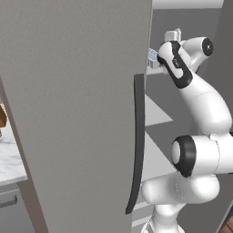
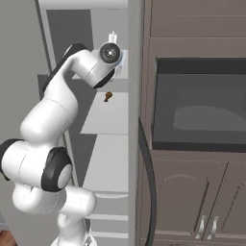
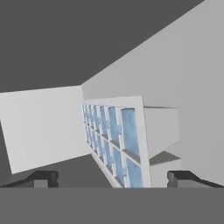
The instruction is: Open the freezer door, pick up the ice cube tray from the freezer, and place it on the dining counter.
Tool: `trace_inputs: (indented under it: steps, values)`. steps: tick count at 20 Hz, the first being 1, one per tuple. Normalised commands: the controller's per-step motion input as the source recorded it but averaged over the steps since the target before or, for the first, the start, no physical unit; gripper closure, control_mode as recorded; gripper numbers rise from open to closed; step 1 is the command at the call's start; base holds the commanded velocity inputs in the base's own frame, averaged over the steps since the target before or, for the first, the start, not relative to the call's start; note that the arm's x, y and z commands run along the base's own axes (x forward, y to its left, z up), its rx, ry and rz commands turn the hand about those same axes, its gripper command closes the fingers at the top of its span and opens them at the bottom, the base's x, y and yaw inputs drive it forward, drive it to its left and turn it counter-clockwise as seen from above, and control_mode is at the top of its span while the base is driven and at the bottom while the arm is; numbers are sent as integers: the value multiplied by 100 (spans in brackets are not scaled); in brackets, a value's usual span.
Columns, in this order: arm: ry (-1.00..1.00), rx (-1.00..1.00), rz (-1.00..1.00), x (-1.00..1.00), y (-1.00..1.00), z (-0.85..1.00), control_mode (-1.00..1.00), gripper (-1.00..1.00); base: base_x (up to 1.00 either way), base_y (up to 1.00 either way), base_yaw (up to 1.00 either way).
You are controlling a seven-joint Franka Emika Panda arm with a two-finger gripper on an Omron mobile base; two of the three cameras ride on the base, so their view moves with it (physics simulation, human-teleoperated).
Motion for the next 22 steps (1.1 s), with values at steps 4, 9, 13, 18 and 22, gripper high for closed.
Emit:
trace_inputs:
  steps: [4,9,13,18,22]
  values:
    - [0,0,1,11,-11,-20,-100,-100,0,0,0]
    - [0,0,5,2,-25,-15,-100,-100,0,0,0]
    - [0,0,0,3,-4,0,-100,-100,0,0,0]
    - [0,-1,0,14,0,0,-100,-100,0,0,0]
    - [0,0,0,19,0,0,-100,-100,0,0,0]
